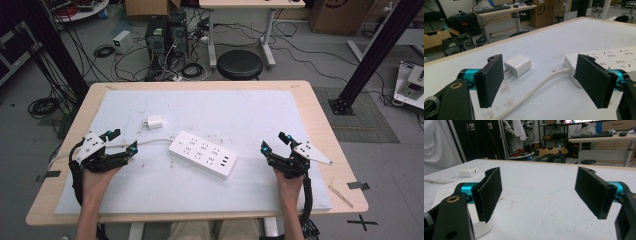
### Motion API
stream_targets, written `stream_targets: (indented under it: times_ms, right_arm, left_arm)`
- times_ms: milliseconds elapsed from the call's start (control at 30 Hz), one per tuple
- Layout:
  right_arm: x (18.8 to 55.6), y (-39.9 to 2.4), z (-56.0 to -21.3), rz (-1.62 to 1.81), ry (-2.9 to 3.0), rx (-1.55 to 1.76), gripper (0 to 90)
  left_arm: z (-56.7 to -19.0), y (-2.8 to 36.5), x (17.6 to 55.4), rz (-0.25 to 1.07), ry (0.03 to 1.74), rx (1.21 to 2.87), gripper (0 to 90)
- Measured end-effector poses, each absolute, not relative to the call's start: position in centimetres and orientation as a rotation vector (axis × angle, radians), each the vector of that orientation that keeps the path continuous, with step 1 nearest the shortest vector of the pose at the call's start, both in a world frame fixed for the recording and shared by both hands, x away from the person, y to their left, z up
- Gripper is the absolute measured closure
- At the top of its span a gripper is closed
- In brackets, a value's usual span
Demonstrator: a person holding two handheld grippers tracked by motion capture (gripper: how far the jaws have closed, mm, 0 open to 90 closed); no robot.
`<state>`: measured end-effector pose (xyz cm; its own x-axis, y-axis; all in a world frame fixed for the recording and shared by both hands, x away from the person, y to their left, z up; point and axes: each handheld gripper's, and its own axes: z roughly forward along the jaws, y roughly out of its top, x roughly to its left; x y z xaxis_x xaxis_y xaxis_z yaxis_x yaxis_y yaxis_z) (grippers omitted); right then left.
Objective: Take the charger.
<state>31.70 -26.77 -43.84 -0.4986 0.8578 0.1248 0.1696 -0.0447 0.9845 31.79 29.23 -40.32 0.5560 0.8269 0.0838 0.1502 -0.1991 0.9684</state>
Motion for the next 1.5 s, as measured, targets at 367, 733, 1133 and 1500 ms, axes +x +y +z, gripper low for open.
stream_targets:
  times_ms: [367, 733, 1133, 1500]
  right_arm:
    - [31.7, -26.7, -43.9, 1.585, 1.683, 1.095, 22.3]
    - [31.8, -26.7, -43.9, 1.583, 1.689, 1.092, 22.3]
    - [31.8, -26.6, -43.9, 1.575, 1.697, 1.096, 22.3]
    - [31.9, -26.6, -43.9, 1.567, 1.706, 1.101, 22.3]
  left_arm:
    - [-38.4, 28.9, 35.0, 0.672, 0.724, 1.911, 23.4]
    - [-36.8, 29.0, 38.8, 0.537, 0.599, 2.111, 23.6]
    - [-35.9, 27.3, 43.0, 0.441, 0.518, 2.255, 23.9]
    - [-36.4, 25.4, 47.0, 0.388, 0.469, 2.362, 23.9]
